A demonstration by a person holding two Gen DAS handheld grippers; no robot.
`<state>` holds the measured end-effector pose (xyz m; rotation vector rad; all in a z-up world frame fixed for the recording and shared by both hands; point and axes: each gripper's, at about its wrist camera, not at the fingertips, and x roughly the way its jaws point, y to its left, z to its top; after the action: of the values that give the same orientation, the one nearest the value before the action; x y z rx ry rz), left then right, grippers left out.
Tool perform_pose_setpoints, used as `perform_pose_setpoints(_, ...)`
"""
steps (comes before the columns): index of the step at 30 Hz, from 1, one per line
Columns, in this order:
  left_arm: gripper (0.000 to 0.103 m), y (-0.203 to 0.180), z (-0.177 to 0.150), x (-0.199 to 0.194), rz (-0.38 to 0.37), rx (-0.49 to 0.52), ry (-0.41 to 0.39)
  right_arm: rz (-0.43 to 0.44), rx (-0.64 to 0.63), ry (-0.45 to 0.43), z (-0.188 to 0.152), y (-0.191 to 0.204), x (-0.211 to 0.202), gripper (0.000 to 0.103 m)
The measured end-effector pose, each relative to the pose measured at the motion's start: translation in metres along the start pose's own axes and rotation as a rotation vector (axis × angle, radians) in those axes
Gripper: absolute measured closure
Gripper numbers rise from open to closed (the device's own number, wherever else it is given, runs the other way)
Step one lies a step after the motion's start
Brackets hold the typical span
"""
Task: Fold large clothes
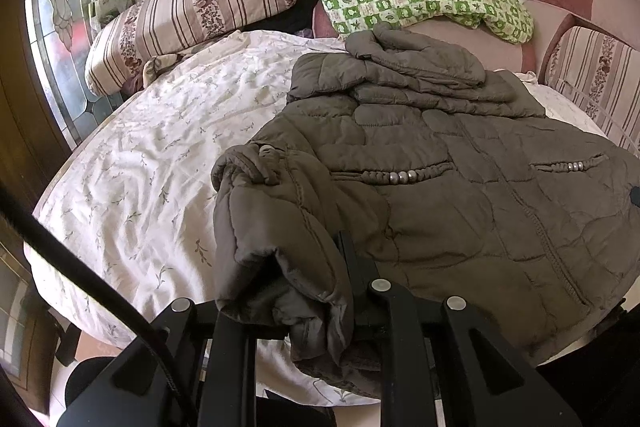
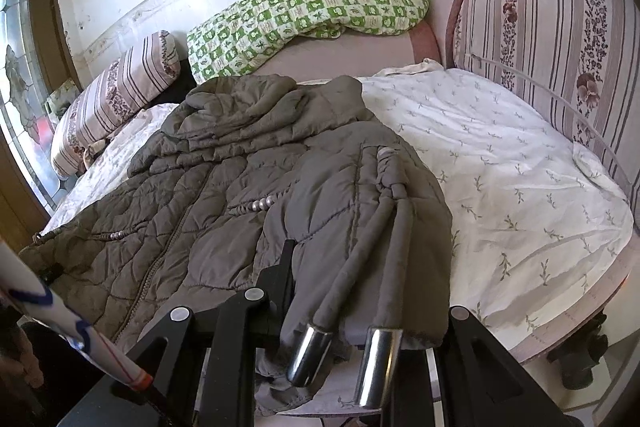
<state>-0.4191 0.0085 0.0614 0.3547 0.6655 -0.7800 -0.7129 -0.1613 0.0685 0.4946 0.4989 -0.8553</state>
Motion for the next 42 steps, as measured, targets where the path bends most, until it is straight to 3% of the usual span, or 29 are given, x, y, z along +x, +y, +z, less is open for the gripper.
perform_pose_setpoints(30,0.085,0.007,-0.003,-0.031,-0.016,-0.007,-0.043,0.007,-0.013,-0.047,0.006,-0.011,-0.028,0.083)
perform_pose_setpoints(42,0.085,0.01,0.008,-0.032,-0.028,-0.005,-0.056,0.044,-0.007,-0.052,0.026,-0.012,-0.031,0.083)
